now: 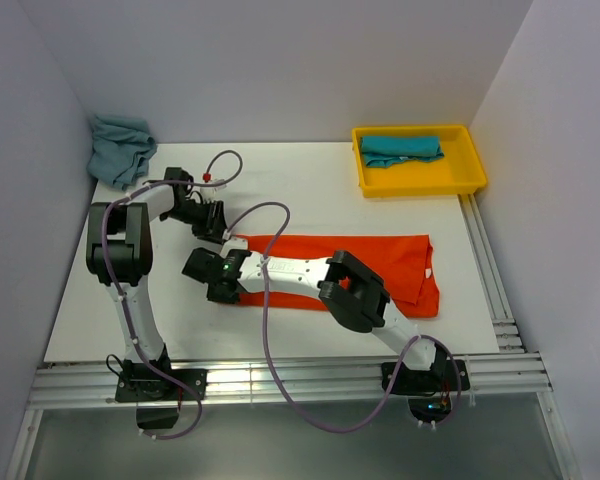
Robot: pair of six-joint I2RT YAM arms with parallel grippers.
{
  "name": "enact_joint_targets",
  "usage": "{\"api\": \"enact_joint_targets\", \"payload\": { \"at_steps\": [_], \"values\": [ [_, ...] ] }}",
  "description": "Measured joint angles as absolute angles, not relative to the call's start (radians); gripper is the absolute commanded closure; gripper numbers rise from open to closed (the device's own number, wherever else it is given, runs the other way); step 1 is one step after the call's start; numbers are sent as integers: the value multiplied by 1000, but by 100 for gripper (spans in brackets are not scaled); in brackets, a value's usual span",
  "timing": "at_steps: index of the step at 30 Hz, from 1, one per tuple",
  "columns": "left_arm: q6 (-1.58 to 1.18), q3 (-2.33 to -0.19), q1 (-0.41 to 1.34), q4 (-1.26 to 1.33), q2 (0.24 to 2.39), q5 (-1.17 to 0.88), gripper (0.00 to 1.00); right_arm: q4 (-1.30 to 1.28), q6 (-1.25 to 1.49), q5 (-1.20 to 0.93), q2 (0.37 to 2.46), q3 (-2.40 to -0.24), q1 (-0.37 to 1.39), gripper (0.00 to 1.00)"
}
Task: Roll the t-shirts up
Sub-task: Roll the tshirt
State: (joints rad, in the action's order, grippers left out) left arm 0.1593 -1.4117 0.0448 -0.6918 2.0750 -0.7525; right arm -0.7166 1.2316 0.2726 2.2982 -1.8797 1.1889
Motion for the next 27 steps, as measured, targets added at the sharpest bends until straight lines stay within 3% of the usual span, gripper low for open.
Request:
{"api": "enact_joint_targets", "payload": {
  "at_steps": [2,8,10,14,17,27],
  "values": [
    [153,-1409,46,-691,2075,-751,71,-728,1233,272,2300,-1880,1190,91],
    [133,-1399,47,-682,2075,-735,87,-746,1230,272,2301,-1881,1192,99],
    [131,-1393,49,-678,2075,-727,86,-751,1229,272,2301,-1882,1192,92],
    [118,-1383,50,-673,2067,-705,82,-768,1219,277,2301,-1894,1193,69],
    [115,-1379,52,-672,2056,-689,80,-783,1212,286,2301,-1917,1196,59],
    [114,-1366,63,-657,2045,-663,80,-829,1208,311,2363,-2076,1214,58]
  ]
}}
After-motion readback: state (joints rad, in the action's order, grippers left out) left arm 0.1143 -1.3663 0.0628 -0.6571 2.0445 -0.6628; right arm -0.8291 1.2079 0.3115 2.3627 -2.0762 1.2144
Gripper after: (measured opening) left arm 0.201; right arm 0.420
